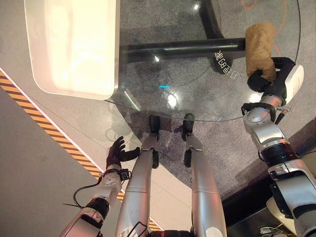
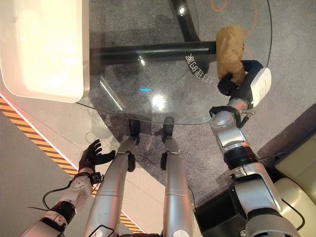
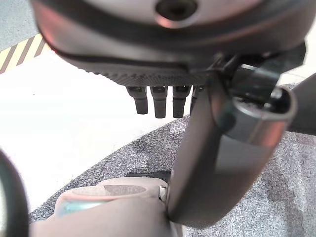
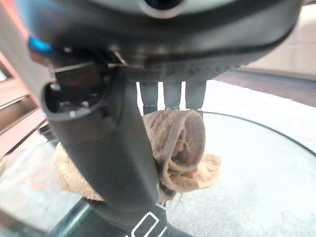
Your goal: Wipe the table with a cloth and put it in the basket.
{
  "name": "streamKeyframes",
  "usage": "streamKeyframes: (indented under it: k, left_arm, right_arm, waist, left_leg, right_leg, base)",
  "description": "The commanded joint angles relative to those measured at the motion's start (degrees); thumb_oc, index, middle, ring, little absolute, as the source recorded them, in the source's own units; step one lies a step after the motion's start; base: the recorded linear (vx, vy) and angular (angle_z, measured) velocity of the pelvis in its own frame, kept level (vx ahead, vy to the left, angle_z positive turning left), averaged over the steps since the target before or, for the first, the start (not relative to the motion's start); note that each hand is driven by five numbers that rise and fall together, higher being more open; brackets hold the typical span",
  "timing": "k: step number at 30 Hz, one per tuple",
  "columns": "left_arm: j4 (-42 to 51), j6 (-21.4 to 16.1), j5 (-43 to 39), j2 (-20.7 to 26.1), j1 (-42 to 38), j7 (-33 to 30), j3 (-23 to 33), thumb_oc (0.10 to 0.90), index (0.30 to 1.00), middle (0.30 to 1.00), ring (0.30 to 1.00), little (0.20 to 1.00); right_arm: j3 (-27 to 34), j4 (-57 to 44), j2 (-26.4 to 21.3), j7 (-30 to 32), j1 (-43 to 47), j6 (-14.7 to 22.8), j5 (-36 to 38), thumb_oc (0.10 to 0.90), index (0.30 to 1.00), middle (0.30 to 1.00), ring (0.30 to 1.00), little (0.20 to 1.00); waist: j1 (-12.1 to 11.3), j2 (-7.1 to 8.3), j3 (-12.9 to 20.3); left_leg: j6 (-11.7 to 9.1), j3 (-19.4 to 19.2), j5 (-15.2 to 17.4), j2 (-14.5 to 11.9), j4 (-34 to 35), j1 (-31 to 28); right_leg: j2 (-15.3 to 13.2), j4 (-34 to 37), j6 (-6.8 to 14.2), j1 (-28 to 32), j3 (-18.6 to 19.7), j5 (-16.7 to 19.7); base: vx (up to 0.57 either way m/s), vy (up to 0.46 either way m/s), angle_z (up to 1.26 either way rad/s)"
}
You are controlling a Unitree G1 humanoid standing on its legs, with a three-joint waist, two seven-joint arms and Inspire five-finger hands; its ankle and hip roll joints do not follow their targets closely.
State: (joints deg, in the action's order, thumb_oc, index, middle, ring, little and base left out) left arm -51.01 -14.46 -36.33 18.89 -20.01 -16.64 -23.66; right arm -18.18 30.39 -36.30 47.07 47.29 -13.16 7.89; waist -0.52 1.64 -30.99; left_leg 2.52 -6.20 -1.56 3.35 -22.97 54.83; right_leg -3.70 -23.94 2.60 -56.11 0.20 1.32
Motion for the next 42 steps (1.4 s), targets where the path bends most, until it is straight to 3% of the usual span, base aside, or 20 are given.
streamKeyframes:
  k: [1,4,9,16,30,42]
  left_arm:
    - [-0.1,-0.7,1.2,-3.7,5.5,0.6,0.1,0.8,0.9,0.9,0.9,0.9]
    - [-0.1,-0.8,1.8,-4.0,5.5,0.8,0.1,0.8,0.9,0.9,0.9,0.9]
    - [-0.1,-1.3,2.4,-4.0,5.1,1.1,0.5,0.8,0.9,0.9,0.9,0.9]
    - [-0.1,-1.5,2.8,-3.7,5.4,1.9,0.6,0.8,0.9,0.9,0.9,0.9]
    - [1.2,-0.3,2.9,-5.2,4.6,1.4,-1.0,0.8,0.9,0.9,0.9,0.9]
    - [2.3,0.7,2.8,-5.5,4.7,0.6,-1.5,0.8,0.9,0.9,0.9,0.9]
  right_arm:
    - [-4.7,-9.0,-3.3,-6.6,6.1,3.5,-5.9,0.1,0.3,0.3,0.3,0.2]
    - [-6.0,-9.7,-1.7,-10.4,6.4,3.5,-6.6,0.1,0.3,0.3,0.3,0.2]
    - [-10.6,-12.0,0.8,-22.7,6.0,4.6,-8.6,0.1,0.3,0.3,0.3,0.2]
    - [-14.9,-16.2,5.0,-31.3,3.4,7.7,-5.0,0.1,0.3,0.3,0.3,0.2]
    - [-18.2,-20.0,10.2,-34.7,1.8,9.5,-5.1,0.1,0.3,0.3,0.3,0.2]
    - [-17.1,-26.2,12.3,-36.2,1.6,12.2,1.0,0.1,0.3,0.3,0.3,0.2]
  waist:
    - [-1.9,-3.8,1.2]
    - [-2.1,-3.83,1.2]
    - [-2.4,-3.9,1.2]
    - [-2.7,-4.12,1.2]
    - [-3.0,-4.41,1.2]
    - [-3.1,-4.34,1.2]
  left_leg:
    - [0.1,5.5,3.8,2.4,-1.3,-1.3]
    - [0.1,5.5,3.6,2.5,-1.1,-1.2]
    - [0.1,5.3,3.1,2.6,-0.3,-1.3]
    - [-0.3,5.0,2.5,2.7,-0.1,-1.3]
    - [-0.2,4.8,2.0,2.9,0.0,-1.1]
    - [0.1,5.0,2.1,3.0,-0.5,-0.7]
  right_leg:
    - [1.9,1.7,-0.3,1.4,-5.0,1.1]
    - [1.9,1.9,-0.4,1.4,-5.2,1.0]
    - [1.6,2.3,-0.4,1.3,-5.5,1.0]
    - [1.3,2.4,-0.5,1.3,-5.9,0.9]
    - [1.0,2.2,-0.5,0.9,-5.8,1.1]
    - [1.1,1.7,-0.2,0.4,-5.4,1.5]
  base:
    - [0.0,0.0,0.0]
    - [0.0,0.0,0.0]
    - [0.0,0.006,0.03]
    - [0.0,0.002,0.01]
    - [0.0,0.001,0.0]
    - [0.01,0.014,0.09]
